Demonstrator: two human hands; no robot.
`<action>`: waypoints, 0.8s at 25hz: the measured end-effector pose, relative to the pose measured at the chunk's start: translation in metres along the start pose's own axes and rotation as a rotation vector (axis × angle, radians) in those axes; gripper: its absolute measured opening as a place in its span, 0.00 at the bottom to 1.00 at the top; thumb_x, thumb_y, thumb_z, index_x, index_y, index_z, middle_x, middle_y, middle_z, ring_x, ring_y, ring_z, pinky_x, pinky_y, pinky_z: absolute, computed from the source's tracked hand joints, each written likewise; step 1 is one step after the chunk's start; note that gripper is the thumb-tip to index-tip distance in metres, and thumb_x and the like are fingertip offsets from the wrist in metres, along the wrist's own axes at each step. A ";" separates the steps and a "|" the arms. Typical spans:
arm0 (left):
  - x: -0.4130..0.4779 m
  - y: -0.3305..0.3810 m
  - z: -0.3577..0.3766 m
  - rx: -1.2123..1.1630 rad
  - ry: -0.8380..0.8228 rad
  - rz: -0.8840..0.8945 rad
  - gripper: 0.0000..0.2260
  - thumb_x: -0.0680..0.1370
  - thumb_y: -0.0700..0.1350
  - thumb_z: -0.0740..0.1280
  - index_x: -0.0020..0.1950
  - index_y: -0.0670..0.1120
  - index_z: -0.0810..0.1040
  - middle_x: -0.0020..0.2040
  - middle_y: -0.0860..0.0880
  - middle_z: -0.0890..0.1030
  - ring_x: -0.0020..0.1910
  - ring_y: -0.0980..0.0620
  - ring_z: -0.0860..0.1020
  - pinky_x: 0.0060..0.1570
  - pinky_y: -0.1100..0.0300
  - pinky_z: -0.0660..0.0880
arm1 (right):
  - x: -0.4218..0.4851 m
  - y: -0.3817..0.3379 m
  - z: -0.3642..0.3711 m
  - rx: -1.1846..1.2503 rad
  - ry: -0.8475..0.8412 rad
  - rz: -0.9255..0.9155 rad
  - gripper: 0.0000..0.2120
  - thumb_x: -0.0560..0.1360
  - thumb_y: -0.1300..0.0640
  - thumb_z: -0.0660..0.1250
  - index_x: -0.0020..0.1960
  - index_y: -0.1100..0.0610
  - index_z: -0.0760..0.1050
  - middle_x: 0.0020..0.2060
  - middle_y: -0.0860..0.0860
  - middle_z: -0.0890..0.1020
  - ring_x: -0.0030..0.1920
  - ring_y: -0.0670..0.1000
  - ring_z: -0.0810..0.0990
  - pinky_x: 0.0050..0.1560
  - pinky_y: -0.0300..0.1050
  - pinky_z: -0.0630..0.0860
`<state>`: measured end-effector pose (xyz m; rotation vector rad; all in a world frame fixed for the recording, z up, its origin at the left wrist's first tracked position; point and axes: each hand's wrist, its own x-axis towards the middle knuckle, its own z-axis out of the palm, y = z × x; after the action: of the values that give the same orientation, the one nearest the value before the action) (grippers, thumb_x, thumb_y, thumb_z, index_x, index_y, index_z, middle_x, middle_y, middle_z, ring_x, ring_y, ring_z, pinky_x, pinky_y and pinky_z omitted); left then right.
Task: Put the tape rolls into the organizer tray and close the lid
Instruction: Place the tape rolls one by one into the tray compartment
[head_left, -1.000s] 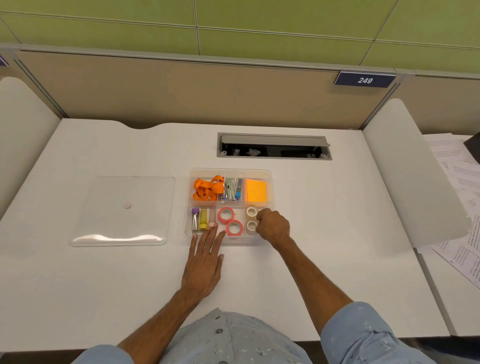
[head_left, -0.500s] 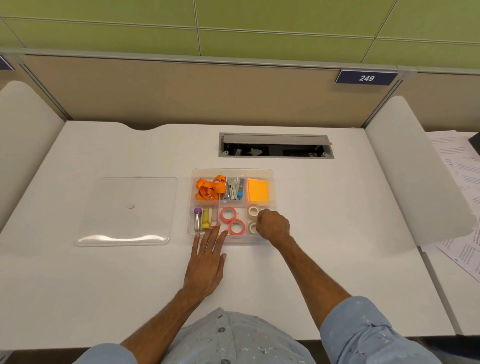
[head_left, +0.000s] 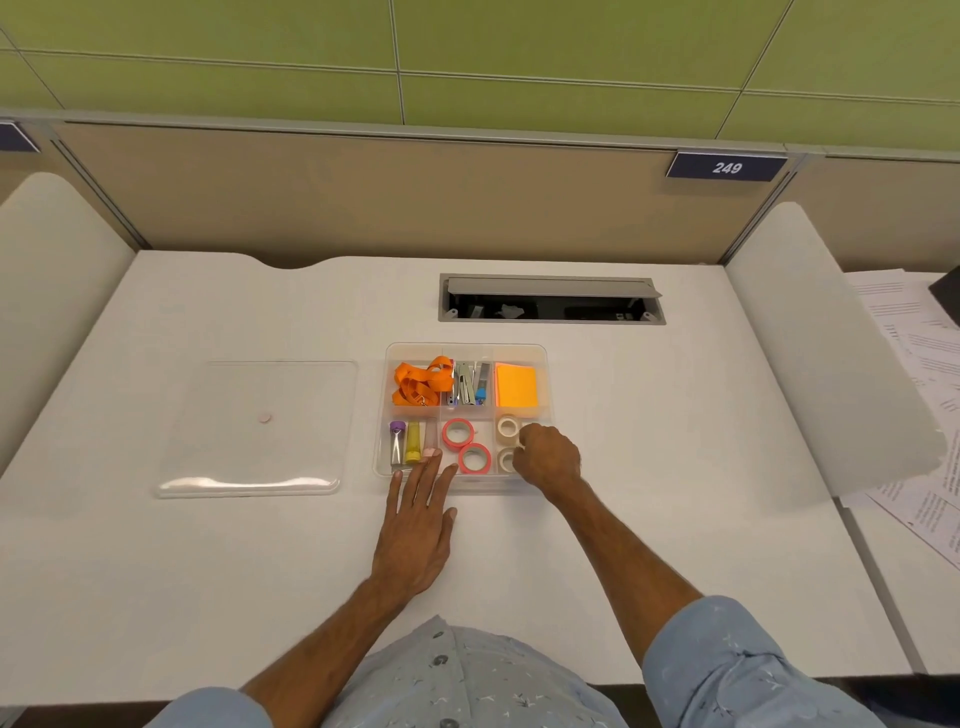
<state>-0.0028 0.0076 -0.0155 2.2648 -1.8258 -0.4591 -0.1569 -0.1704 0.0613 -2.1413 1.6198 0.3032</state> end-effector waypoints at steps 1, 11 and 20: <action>0.000 0.002 -0.001 -0.018 0.006 -0.001 0.28 0.87 0.55 0.56 0.87 0.52 0.55 0.88 0.47 0.53 0.88 0.46 0.52 0.87 0.38 0.49 | -0.001 0.001 -0.001 0.040 0.020 0.011 0.12 0.83 0.55 0.67 0.64 0.60 0.80 0.59 0.56 0.86 0.59 0.59 0.86 0.61 0.51 0.82; -0.001 -0.020 -0.027 -0.039 0.044 0.027 0.28 0.88 0.57 0.50 0.87 0.50 0.52 0.88 0.47 0.52 0.88 0.47 0.50 0.87 0.39 0.46 | -0.011 -0.030 0.001 0.060 0.315 -0.193 0.21 0.86 0.53 0.63 0.78 0.52 0.71 0.76 0.50 0.76 0.75 0.54 0.75 0.73 0.56 0.76; -0.038 -0.130 -0.064 -0.062 0.181 -0.165 0.26 0.88 0.50 0.56 0.86 0.48 0.56 0.87 0.47 0.57 0.87 0.47 0.57 0.86 0.38 0.52 | -0.026 -0.146 0.048 -0.008 0.206 -0.525 0.25 0.86 0.53 0.63 0.82 0.51 0.67 0.83 0.49 0.67 0.84 0.53 0.62 0.85 0.57 0.61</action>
<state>0.1317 0.0700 0.0040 2.3402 -1.5271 -0.3187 -0.0216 -0.0941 0.0607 -2.5680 1.0858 -0.0785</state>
